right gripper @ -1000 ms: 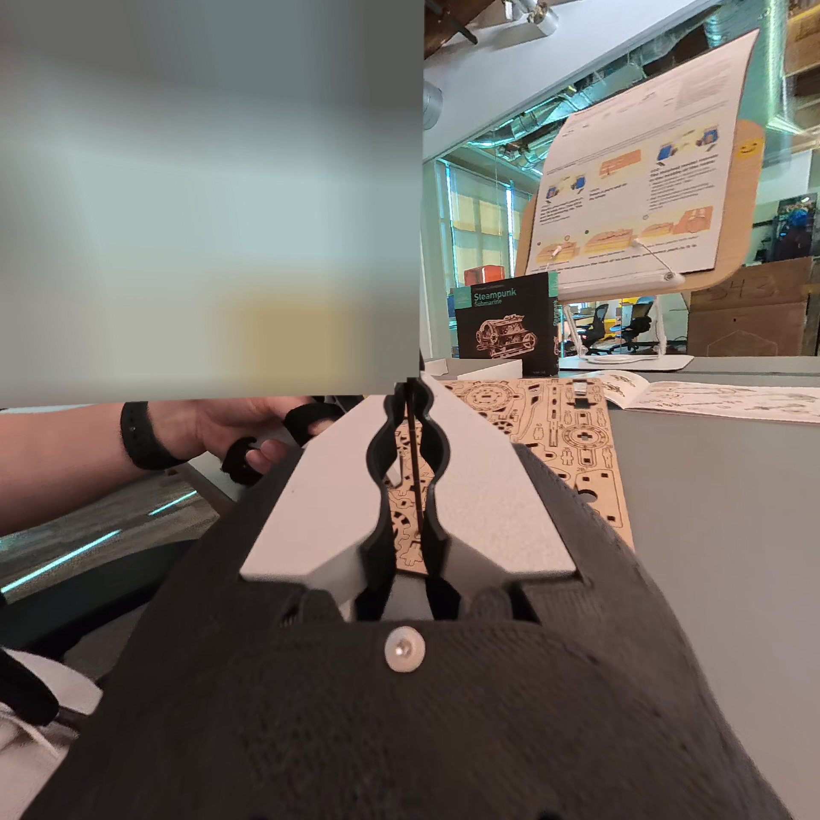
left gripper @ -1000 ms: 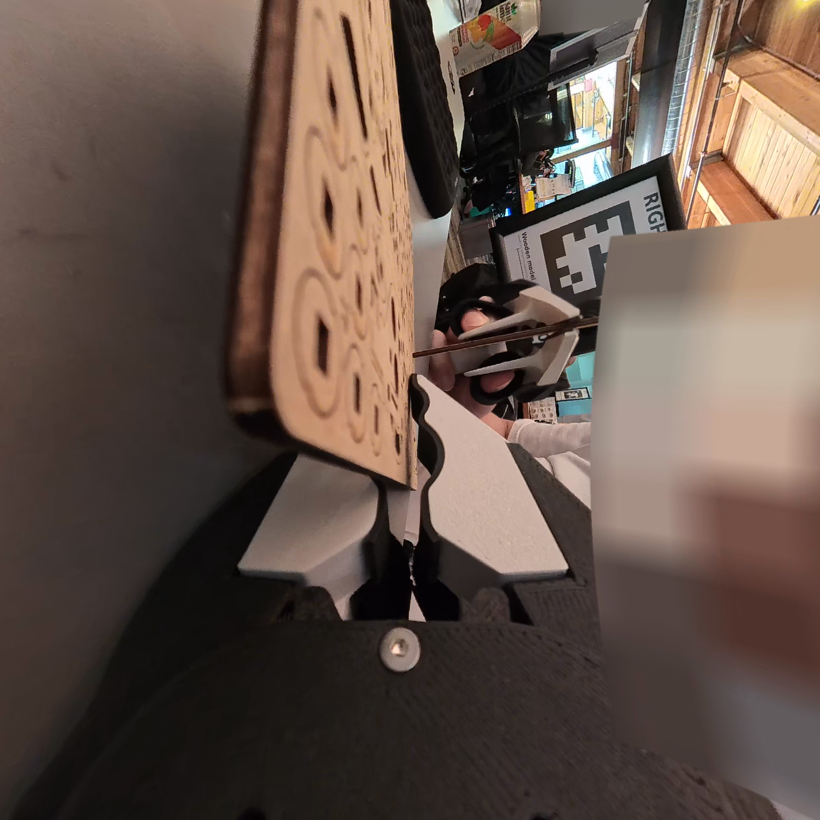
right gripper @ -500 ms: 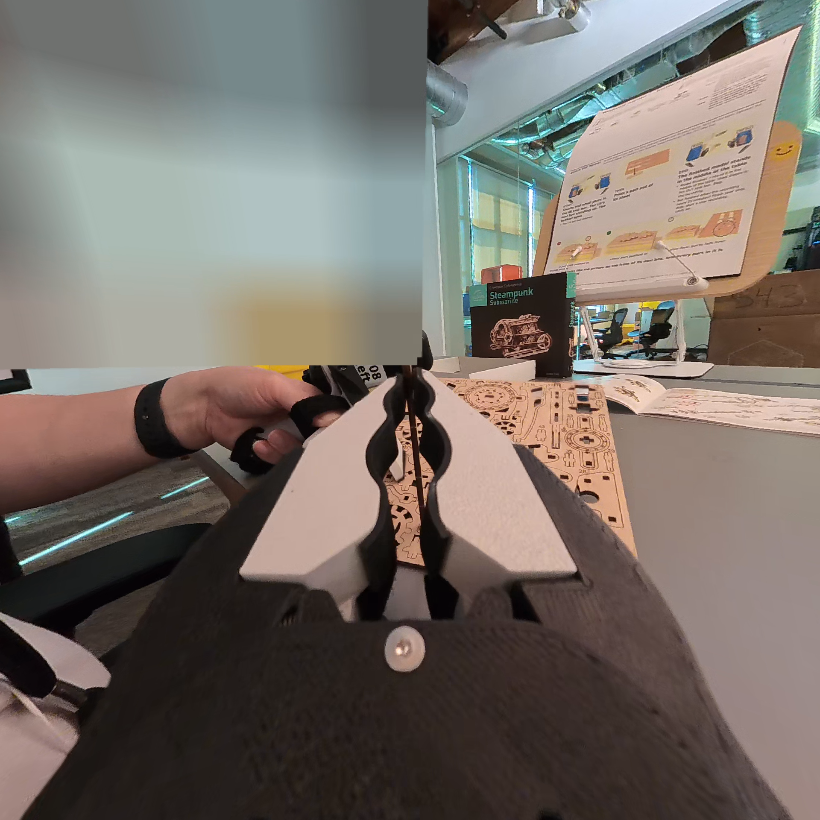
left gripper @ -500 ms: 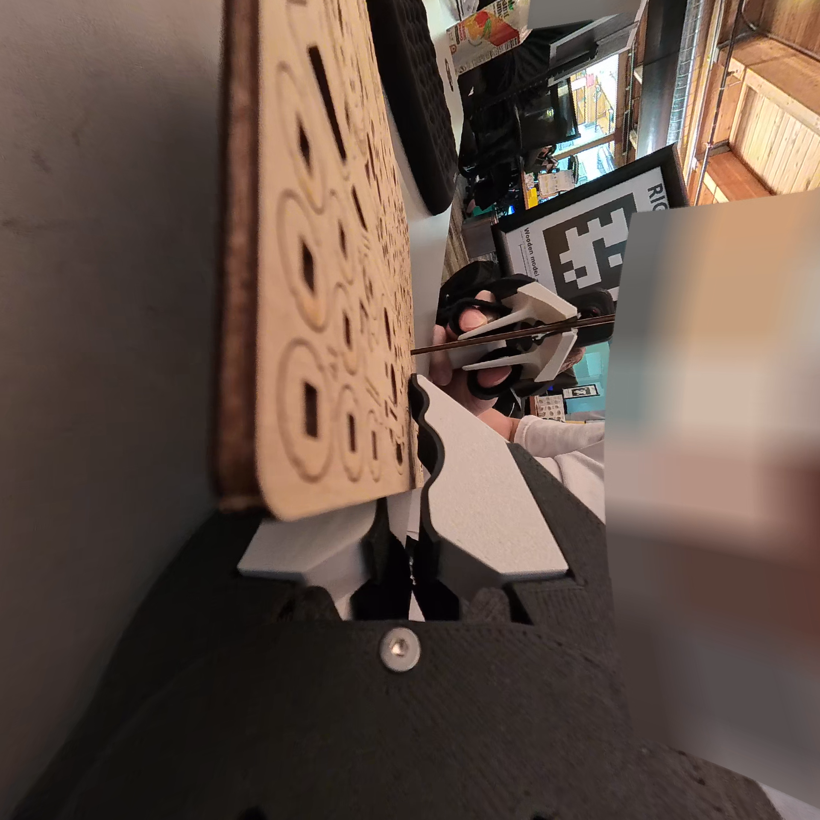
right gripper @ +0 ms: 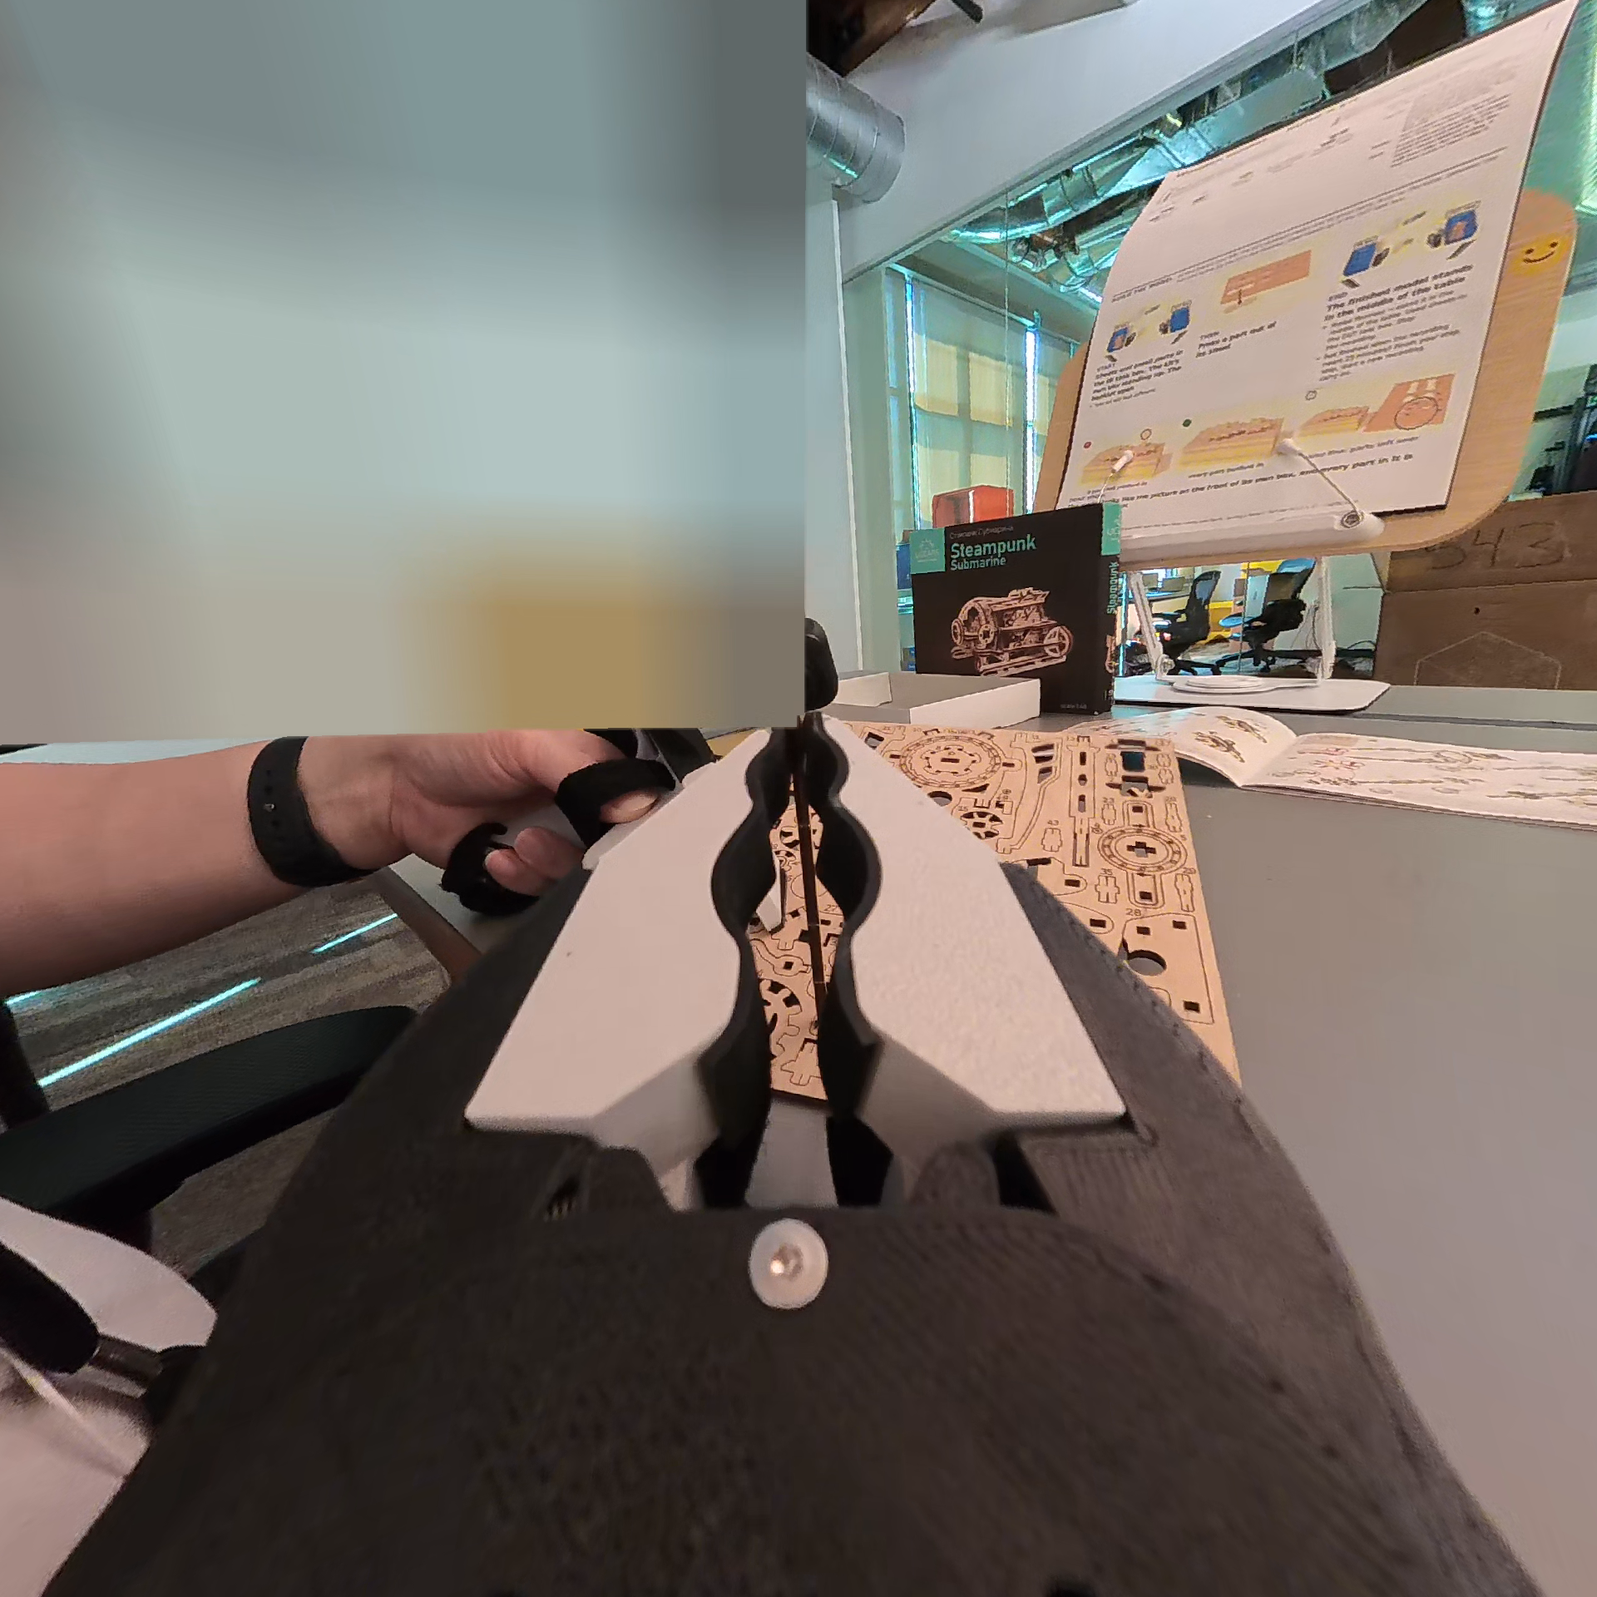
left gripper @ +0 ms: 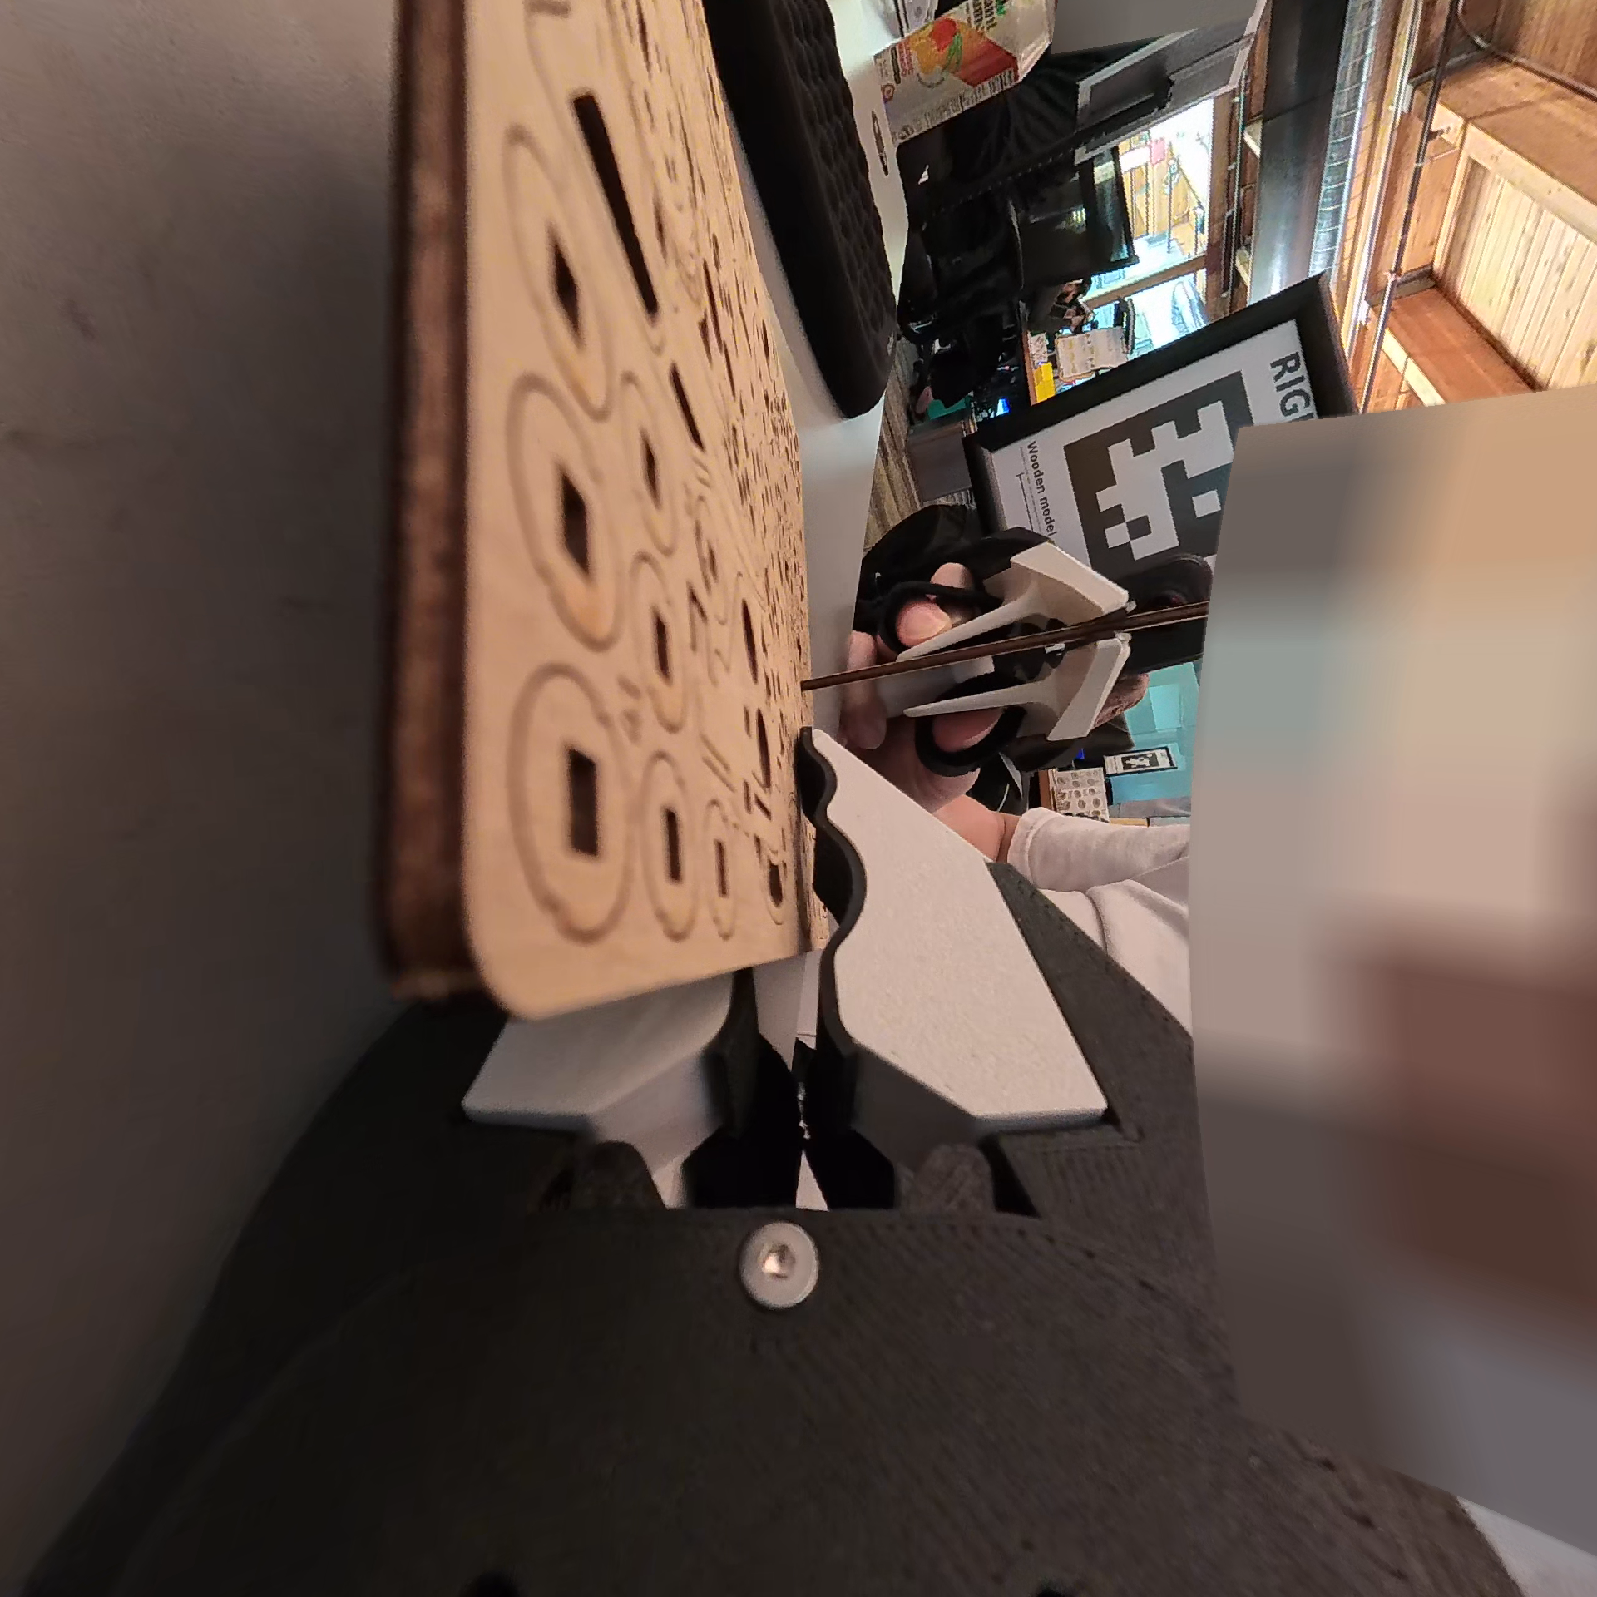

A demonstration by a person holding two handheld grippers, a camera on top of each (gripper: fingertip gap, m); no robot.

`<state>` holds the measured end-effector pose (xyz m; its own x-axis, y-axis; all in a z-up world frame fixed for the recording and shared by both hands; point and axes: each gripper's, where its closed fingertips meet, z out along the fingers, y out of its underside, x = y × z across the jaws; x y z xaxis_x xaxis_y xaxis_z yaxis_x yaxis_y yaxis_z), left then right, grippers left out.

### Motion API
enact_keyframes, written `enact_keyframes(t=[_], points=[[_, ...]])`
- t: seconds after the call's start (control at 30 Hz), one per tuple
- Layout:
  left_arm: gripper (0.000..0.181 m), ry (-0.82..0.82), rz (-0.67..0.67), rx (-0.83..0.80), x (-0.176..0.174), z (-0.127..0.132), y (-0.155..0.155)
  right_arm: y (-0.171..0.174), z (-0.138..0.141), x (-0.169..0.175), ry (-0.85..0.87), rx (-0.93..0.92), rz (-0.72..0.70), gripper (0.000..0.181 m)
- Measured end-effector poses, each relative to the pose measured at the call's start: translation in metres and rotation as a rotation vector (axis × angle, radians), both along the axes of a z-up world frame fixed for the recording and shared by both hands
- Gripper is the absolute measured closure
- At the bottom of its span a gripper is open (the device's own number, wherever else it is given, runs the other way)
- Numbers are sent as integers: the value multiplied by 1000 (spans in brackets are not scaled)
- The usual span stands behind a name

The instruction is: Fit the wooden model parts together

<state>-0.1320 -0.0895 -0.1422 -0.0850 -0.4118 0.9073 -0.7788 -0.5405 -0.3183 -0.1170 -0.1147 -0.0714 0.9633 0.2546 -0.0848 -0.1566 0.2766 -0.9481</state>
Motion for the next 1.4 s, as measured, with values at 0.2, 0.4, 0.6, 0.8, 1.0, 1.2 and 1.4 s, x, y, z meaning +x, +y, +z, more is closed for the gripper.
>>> enact_keyframes(t=[0.2, 0.4, 0.6, 0.8, 1.0, 1.2, 1.4], points=[[181, 3, 1, -1, 0, 0, 0, 0, 0, -2, -13, -3, 4, 176], [181, 2, 5, -32, 2, 2, 0, -8, 4, 16, 155, 48, 28, 178], [181, -4, -2, -50, 2, 4, 0, -10, 8, 19, 188, 73, 40, 178], [181, -4, -3, -48, 1, 3, 0, -7, 6, 14, 158, 46, 46, 178], [181, 6, -5, -25, 1, 1, 0, -4, 3, 9, 87, 31, 15, 178], [181, 11, -3, -11, 1, -1, 0, -5, 0, -5, -41, 33, 23, 177], [181, 11, -2, -7, 1, -1, 0, -4, -1, -4, -40, 24, 21, 176]])
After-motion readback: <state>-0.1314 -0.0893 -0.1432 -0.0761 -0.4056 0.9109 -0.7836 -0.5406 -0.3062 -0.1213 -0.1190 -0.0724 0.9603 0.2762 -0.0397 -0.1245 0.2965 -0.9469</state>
